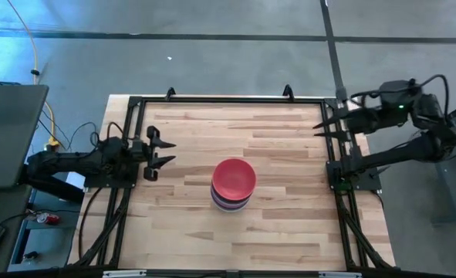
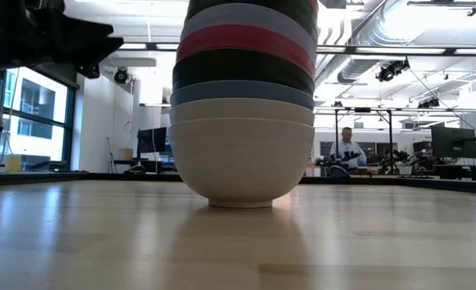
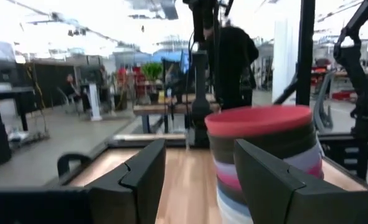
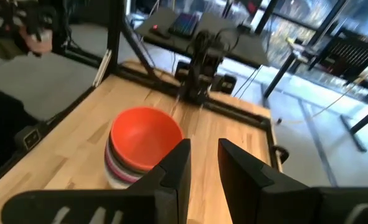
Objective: Nest bowls inside each other
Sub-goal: Return to Home Position
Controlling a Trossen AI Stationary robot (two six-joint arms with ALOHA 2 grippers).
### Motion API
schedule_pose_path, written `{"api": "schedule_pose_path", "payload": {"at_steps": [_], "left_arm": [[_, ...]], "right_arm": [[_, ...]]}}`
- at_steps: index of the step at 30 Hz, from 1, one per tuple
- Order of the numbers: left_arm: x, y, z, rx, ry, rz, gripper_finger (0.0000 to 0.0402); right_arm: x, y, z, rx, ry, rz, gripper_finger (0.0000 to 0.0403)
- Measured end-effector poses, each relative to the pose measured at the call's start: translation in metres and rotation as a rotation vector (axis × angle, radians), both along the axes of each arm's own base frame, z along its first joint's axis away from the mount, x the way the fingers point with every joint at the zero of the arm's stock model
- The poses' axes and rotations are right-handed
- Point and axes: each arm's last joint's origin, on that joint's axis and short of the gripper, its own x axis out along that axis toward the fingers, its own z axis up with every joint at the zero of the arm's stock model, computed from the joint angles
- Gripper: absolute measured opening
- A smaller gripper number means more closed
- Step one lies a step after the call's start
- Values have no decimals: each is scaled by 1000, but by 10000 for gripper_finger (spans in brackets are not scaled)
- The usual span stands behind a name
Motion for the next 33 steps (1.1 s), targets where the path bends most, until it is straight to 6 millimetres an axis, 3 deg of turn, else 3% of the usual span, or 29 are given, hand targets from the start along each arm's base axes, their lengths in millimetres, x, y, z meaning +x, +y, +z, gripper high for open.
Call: {"api": "schedule_pose_path", "payload": {"at_steps": [10,33], "left_arm": [[1,2,-12,-38,122,74,179],[0,3,-27,30,288,104,179]], "right_arm": [[-33,2,9,52,-126,-15,74],[-33,2,9,82,-121,-23,74]]}}
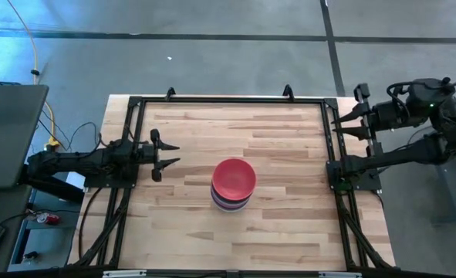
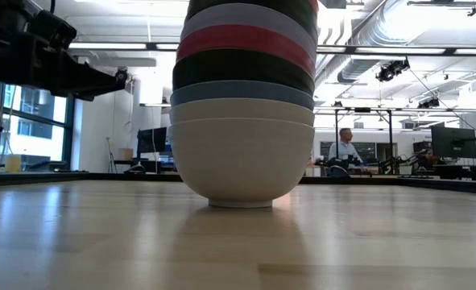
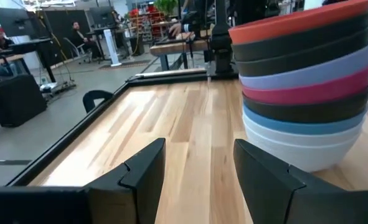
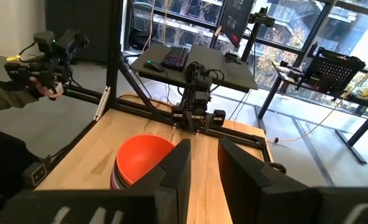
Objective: Nest bowls inside each other
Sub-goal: Return to Home Position
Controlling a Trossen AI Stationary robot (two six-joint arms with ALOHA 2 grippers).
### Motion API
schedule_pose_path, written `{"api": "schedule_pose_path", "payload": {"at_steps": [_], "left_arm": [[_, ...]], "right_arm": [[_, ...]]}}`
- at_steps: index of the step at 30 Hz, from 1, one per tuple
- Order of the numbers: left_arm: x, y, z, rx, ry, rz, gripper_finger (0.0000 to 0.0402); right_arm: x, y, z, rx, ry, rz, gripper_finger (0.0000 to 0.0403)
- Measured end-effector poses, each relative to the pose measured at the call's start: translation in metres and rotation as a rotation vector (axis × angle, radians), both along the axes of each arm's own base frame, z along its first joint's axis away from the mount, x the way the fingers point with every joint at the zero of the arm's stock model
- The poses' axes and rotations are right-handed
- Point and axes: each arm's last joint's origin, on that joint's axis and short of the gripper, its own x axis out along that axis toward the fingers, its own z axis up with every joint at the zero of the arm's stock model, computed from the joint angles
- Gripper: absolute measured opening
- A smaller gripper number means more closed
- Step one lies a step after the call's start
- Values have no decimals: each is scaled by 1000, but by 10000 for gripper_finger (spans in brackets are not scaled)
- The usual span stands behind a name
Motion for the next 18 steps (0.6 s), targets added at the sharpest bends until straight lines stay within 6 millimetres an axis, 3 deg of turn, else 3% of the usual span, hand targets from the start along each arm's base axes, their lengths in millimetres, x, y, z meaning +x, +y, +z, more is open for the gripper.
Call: {"api": "schedule_pose_path", "payload": {"at_steps": [18], "left_arm": [[0,-5,-2,-126,0,-153,179]], "right_arm": [[0,0,0,14,1,-3,74]]}}
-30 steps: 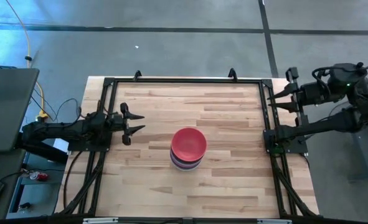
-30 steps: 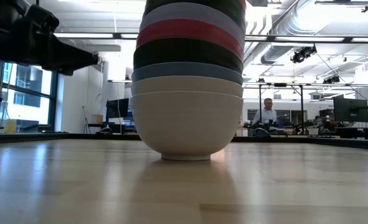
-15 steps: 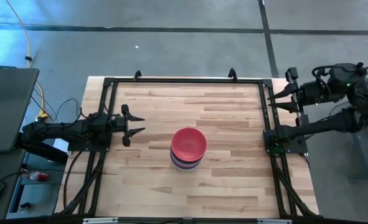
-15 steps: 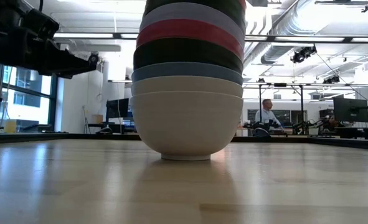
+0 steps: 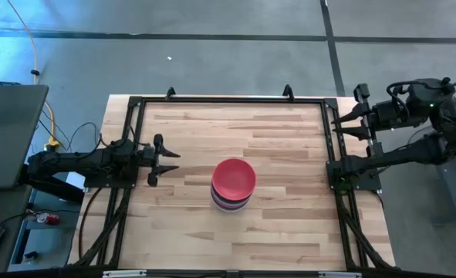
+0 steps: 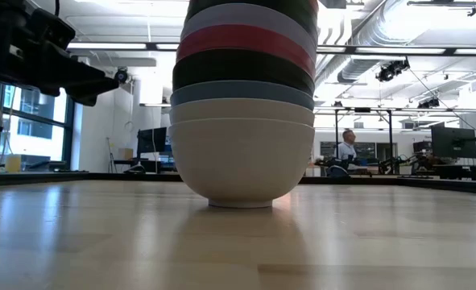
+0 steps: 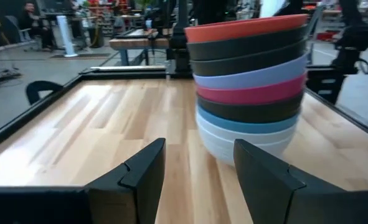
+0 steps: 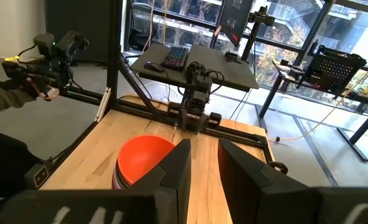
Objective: Nest bowls inside each other
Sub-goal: Return to Home Position
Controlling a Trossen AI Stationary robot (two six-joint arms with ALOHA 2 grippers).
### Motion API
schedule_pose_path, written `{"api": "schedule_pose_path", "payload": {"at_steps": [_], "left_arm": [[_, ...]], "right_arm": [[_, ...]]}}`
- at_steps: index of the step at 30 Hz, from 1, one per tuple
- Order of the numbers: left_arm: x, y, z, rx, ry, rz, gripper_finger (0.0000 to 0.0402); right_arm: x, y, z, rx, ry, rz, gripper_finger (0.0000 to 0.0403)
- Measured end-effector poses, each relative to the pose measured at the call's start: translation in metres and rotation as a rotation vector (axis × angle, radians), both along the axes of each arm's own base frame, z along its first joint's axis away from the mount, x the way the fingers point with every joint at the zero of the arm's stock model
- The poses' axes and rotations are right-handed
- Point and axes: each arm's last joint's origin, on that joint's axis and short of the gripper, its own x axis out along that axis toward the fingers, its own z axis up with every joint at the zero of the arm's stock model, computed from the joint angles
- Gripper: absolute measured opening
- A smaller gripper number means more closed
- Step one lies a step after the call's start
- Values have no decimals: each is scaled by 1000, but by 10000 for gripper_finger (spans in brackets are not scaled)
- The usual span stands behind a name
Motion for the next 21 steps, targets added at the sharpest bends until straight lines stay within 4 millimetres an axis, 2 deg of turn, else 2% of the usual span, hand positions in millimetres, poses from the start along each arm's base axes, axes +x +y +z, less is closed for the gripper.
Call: {"api": "schedule_pose_path", "payload": {"at_steps": [6,9,16,21], "left_arm": [[0,-2,0,-17,-5,-50,179],[0,0,2,-29,-24,-14,179],[0,1,15,74,-150,44,179],[0,2,9,72,-84,60,179]], "right_arm": [[0,0,0,0,0,0,74],[0,0,0,0,1,0,74],[6,0,-1,3,15,-1,74],[9,0,-2,30,40,-6,74]]}}
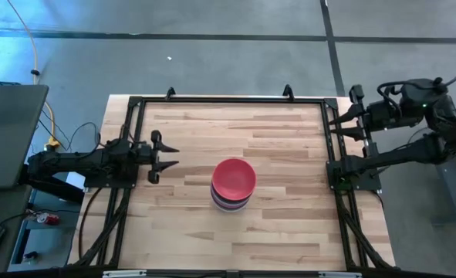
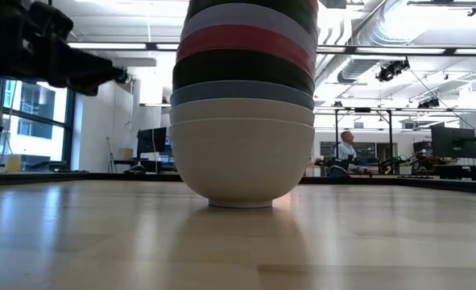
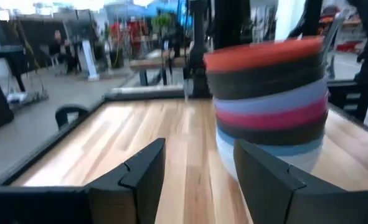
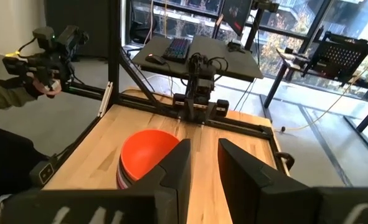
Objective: Nest bowls inside each other
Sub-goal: Return to Home Position
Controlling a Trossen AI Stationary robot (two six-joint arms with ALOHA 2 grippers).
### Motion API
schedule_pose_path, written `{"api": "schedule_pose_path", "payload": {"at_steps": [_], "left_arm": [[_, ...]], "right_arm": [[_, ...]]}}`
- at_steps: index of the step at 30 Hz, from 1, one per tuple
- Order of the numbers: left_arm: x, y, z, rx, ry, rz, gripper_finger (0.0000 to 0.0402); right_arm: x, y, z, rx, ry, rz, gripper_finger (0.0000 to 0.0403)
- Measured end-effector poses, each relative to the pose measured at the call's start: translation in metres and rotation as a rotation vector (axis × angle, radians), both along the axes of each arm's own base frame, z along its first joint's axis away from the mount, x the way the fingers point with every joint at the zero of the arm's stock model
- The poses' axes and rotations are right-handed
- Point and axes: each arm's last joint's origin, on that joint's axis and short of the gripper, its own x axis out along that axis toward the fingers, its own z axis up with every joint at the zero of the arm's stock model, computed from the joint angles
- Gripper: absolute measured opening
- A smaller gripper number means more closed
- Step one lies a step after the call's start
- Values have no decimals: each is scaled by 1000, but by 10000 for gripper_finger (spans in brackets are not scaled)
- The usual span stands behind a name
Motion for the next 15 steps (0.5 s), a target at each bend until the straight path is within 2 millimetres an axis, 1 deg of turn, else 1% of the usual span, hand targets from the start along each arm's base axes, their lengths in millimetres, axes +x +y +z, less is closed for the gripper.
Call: {"api": "schedule_pose_path", "payload": {"at_steps": [7,10,15], "left_arm": [[0,0,-2,-43,12,20,179],[0,-2,0,-48,-9,-46,179],[0,-5,9,-79,-100,-155,179]], "right_arm": [[1,0,-1,-2,11,1,74],[1,0,-1,-2,11,1,74],[2,0,0,-21,-3,5,74]]}}
